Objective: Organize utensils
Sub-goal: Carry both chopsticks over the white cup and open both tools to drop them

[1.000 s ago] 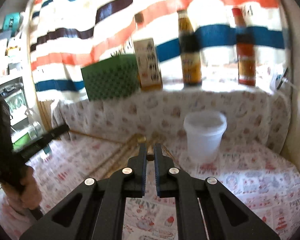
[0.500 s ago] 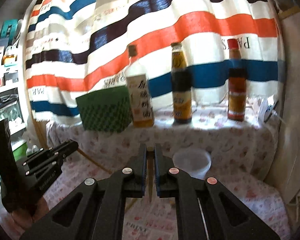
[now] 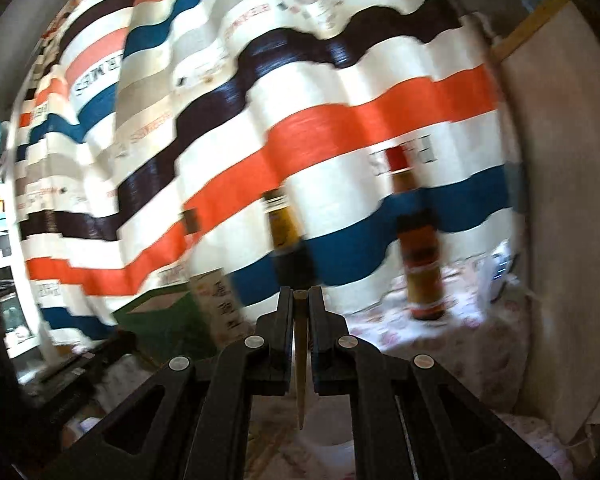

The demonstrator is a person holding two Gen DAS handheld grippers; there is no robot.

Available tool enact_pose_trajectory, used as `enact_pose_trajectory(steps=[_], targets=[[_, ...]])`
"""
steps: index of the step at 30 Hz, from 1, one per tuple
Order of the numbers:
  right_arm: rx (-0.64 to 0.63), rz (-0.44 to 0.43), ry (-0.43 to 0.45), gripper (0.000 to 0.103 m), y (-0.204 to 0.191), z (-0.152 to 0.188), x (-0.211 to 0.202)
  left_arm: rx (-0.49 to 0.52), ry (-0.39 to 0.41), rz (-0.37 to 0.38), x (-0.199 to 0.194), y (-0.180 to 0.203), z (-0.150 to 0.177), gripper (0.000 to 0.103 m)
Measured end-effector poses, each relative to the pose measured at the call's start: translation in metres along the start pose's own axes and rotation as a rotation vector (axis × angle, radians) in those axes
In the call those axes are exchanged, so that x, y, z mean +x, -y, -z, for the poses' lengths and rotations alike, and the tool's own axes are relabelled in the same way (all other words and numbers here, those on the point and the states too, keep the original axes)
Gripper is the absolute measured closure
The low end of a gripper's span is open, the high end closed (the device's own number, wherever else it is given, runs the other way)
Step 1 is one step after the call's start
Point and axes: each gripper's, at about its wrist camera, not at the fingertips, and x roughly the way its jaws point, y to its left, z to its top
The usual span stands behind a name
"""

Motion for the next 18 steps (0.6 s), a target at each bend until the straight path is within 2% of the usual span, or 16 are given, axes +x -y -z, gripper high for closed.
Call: enact_pose_trajectory(steps=[4, 8, 10, 12, 18], targets=[[0.037, 0.053, -0.009, 0.095, 0.023, -0.002, 0.011, -0.018, 0.015, 0.026, 0.013, 0.015, -0.009, 0.097], [0.063, 0.088, -0.094, 0.095, 0.042, 0.003, 0.034, 0.011, 0.031, 0.030, 0.030, 0.037, -0.010, 0.097], [0.077, 0.096, -0.136, 0.095, 0.049, 0.008, 0.045, 0.053, 0.043, 0.031, 0.036, 0.047, -0.005, 0.097], [0.084, 0.098, -0.179, 0.095, 0.053, 0.013, 0.054, 0.089, 0.022, 0.015, 0.047, 0.057, 0.005, 0.097], [0.117, 0.067, -0.310, 0.095, 0.065, 0.030, 0.082, 0.107, -0.022, 0.002, 0.065, 0.063, 0.032, 0.097]])
